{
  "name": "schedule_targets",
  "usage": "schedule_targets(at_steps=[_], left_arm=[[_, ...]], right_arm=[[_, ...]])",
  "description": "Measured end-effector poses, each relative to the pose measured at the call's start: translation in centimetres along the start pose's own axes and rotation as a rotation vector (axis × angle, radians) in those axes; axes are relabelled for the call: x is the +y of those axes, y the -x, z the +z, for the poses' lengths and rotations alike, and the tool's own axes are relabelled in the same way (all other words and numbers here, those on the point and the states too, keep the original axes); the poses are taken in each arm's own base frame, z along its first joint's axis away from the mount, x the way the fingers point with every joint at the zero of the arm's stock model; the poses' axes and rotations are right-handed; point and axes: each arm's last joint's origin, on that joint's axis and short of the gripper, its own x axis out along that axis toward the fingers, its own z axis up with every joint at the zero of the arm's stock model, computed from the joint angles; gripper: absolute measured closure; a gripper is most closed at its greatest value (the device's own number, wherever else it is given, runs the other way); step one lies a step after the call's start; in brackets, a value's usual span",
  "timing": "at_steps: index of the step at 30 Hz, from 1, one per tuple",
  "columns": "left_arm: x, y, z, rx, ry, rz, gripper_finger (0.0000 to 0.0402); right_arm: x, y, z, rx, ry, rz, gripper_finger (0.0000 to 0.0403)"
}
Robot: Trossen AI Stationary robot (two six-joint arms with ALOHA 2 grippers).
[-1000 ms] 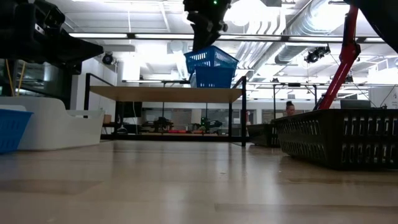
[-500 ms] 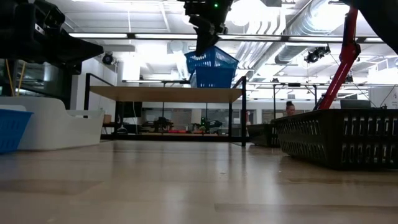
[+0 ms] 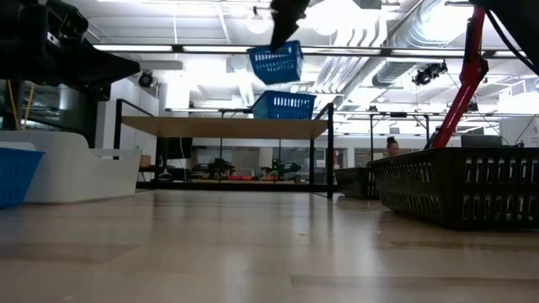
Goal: Stack baskets on shelf by color
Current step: Stack the bottom right blue bin on the blue bin on the shelf
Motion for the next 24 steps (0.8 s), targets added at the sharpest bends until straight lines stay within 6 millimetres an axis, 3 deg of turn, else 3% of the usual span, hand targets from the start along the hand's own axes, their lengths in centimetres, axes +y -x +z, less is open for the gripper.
schedule_targets(at_steps=[4,7,13,16,24], left_arm=[[0.0,0.0,0.0,0.0,0.0,0.0,0.0401],[0.0,0.0,0.0,0.0,-0.001,0.0,0.0401],[0.0,0.0,0.0,0.0,-0.001,0.0,0.0401],[0.0,0.0,0.0,0.001,0.0,0.0,0.0401],[0.0,0.0,0.0,0.0,0.0,0.0,0.0401]], right_arm=[[1.1,0.8,-1.0,0.088,0.259,0.122,0.04],[1.4,0.4,-1.9,0.126,0.358,0.245,0.0401],[-0.1,-0.6,-2.1,0.138,0.377,0.139,0.0402],[-0.9,-0.2,-2.1,0.063,0.335,0.172,0.0402],[-1.7,-0.8,-2.8,0.074,0.311,0.212,0.0402]])
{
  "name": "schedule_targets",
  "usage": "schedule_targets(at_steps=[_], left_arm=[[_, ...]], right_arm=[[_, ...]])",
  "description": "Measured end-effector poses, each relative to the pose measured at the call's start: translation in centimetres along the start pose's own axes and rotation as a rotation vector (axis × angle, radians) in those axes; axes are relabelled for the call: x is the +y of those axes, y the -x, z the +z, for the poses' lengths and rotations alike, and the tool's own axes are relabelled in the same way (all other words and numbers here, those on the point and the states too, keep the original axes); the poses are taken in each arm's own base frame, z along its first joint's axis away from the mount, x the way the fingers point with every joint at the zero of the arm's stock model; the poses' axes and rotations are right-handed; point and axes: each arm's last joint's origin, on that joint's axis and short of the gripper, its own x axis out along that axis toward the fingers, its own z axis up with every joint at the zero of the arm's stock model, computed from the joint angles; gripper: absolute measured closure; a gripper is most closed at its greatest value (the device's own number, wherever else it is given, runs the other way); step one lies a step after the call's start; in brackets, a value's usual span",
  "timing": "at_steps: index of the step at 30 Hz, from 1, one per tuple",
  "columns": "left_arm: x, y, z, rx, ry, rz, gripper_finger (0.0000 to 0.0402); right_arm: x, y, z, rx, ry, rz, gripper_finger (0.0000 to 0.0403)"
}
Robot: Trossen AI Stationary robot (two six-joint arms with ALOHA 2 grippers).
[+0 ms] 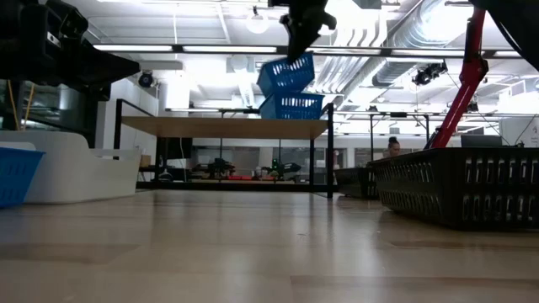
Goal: Stack baskets on shelf by color
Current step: Stack the bottom right blue bin on the blue bin on the shelf
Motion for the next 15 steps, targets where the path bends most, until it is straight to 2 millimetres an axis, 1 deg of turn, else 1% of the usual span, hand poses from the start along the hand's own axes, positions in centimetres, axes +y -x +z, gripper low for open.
schedule_targets(at_steps=[2,4,6,9,12,14,15], left_arm=[[0.0,0.0,0.0,0.0,0.0,0.0,0.0401],[0.0,0.0,0.0,0.0,0.0,0.0,0.0401],[0.0,0.0,0.0,0.0,0.0,0.0,0.0401],[0.0,0.0,0.0,0.0,0.0,0.0,0.0401],[0.0,0.0,0.0,0.0,-0.001,0.0,0.0401],[0.0,0.0,0.0,0.0,0.0,0.0,0.0401],[0.0,0.0,0.0,0.0,0.0,0.0,0.0401]], right_arm=[[0.2,-0.4,-0.4,0.057,0.009,-0.018,0.0402],[0.5,-0.1,-0.7,0.057,0.009,-0.024,0.0403],[0.7,1.0,-1.4,0.009,-0.003,-0.014,0.0403],[1.2,2.3,-2.5,-0.053,-0.023,-0.067,0.0403],[2.0,3.1,-4.3,-0.147,-0.037,-0.088,0.0403],[2.6,3.3,-5.5,-0.189,-0.003,-0.133,0.0403],[2.9,2.9,-6.0,-0.207,0.03,-0.145,0.0403]])
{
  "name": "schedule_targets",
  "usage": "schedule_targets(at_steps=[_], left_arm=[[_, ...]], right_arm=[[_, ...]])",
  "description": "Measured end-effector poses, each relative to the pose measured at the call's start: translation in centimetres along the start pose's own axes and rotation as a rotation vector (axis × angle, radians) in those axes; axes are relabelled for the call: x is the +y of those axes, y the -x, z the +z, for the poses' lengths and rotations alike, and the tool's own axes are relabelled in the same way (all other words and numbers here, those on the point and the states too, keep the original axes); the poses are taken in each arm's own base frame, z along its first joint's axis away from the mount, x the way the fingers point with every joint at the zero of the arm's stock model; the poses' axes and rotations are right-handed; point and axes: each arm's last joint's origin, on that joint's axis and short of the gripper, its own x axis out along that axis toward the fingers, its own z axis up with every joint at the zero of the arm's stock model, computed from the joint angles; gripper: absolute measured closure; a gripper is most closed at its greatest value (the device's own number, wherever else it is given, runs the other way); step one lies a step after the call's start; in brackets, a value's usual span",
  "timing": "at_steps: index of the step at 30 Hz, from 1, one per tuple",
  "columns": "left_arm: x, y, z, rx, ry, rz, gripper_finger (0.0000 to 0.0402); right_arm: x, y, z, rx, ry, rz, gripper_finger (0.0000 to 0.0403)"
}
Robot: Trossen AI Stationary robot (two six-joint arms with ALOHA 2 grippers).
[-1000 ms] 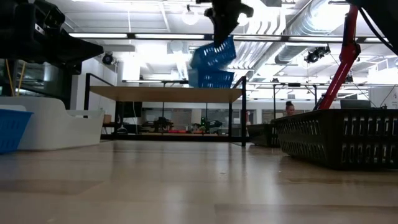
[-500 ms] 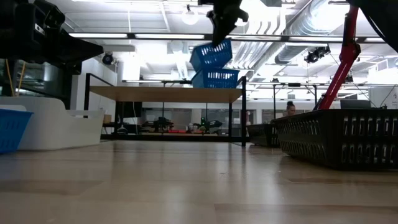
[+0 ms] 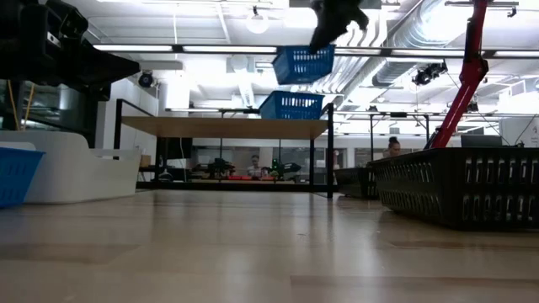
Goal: Stack baskets on shelf by color
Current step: Stack the bottom right blue bin on the blue bin on the shelf
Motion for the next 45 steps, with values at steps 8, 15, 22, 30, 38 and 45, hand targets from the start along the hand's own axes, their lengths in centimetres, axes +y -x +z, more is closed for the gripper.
schedule_targets(at_steps=[8,15,22,30,38,45], left_arm=[[0.0,0.0,0.0,0.0,0.0,0.0,0.0401],[0.0,0.0,0.0,0.0,0.0,0.0,0.0401],[0.0,0.0,0.0,0.0,0.0,0.0,0.0401],[0.0,0.0,0.0,-0.001,0.001,0.0,0.0401],[0.0,0.0,0.0,0.0,0.0,0.0,0.0401],[0.0,0.0,0.0,-0.001,0.0,0.0,0.0401]], right_arm=[[0.8,-3.2,-1.9,-0.077,0.131,-0.03,0.0403],[0.9,-4.0,-1.9,-0.111,0.097,0.019,0.0403],[0.9,-4.0,-1.9,-0.136,0.014,0.054,0.0403],[1.0,-4.0,-1.9,-0.139,-0.079,0.068,0.0403],[1.0,-4.0,-1.9,-0.145,-0.115,0.077,0.0395],[0.8,-4.0,-1.7,-0.165,-0.136,0.057,0.0313]])
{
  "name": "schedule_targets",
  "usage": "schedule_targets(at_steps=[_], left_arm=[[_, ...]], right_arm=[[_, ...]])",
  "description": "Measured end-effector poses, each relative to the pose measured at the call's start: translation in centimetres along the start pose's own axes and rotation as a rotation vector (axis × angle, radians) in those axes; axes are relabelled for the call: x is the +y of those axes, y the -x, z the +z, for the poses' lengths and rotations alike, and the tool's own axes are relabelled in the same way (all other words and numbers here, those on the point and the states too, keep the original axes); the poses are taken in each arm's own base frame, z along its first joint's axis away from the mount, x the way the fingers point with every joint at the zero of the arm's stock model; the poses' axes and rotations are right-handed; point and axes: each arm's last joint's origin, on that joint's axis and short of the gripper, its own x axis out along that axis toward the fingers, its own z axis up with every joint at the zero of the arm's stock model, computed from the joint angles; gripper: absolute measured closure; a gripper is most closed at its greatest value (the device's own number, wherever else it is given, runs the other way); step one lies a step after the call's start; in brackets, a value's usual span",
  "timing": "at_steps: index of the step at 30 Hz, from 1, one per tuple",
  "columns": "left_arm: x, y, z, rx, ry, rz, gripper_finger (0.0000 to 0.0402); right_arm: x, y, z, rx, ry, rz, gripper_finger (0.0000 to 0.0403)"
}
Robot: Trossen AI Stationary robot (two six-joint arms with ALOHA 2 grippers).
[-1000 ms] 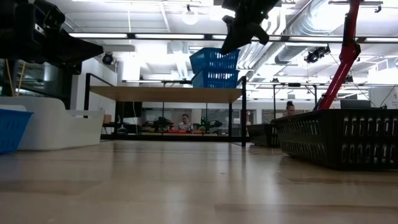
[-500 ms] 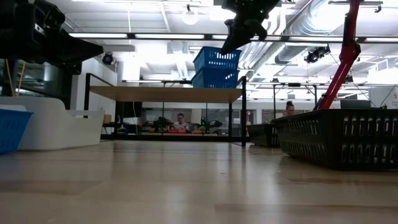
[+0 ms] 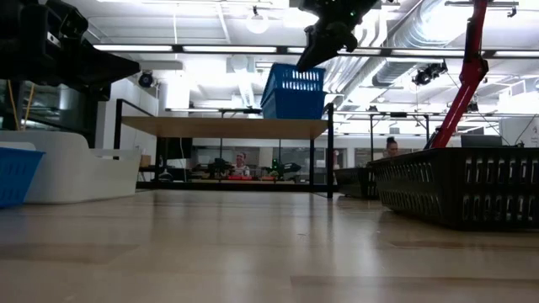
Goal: Stack baskets on shelf by color
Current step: Stack the bottom right blue bin on the blue bin on the shelf
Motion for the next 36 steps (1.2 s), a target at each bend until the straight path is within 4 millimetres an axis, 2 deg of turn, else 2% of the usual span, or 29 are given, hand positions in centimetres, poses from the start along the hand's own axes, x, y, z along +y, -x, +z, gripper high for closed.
schedule_targets(at_steps=[7,11,14,17,20,22,26,27,32,36], left_arm=[[0.0,0.0,0.0,0.0,0.0,0.0,0.0401],[0.0,0.0,0.0,0.0,-0.001,0.0,0.0401],[0.0,0.0,0.0,0.0,-0.001,0.0,0.0401],[0.0,0.0,0.0,0.0,0.0,0.0,0.0401],[0.0,0.0,0.0,0.0,0.0,0.0,0.0401],[0.0,0.0,0.0,0.0,-0.001,0.0,0.0401],[0.0,0.0,0.0,-0.001,-0.001,0.0,0.0401],[0.0,0.0,0.0,0.0,-0.001,0.0,0.0401],[0.0,0.0,0.0,0.0,0.0,0.0,0.0401],[0.0,0.0,0.0,0.0,0.0,0.0,0.0401]], right_arm=[[-0.7,1.2,1.2,-0.006,0.003,-0.078,0.0223],[-1.4,2.5,1.8,0.02,-0.071,-0.107,0.0204],[-1.4,3.2,1.9,0.019,-0.106,-0.057,0.0204],[-1.0,3.2,1.8,0.008,-0.151,0.007,0.0215],[-0.5,2.7,1.2,0.043,-0.172,0.036,0.0244],[-0.2,2.4,0.1,0.108,-0.171,0.026,0.0277],[-0.5,3.1,-1.4,0.123,-0.215,-0.028,0.0376],[-0.6,3.0,-1.9,0.134,-0.234,-0.038,0.0389],[-0.3,1.9,-4.1,0.224,-0.264,-0.168,0.0387],[0.5,0.6,-5.0,0.24,-0.256,-0.17,0.0398]])
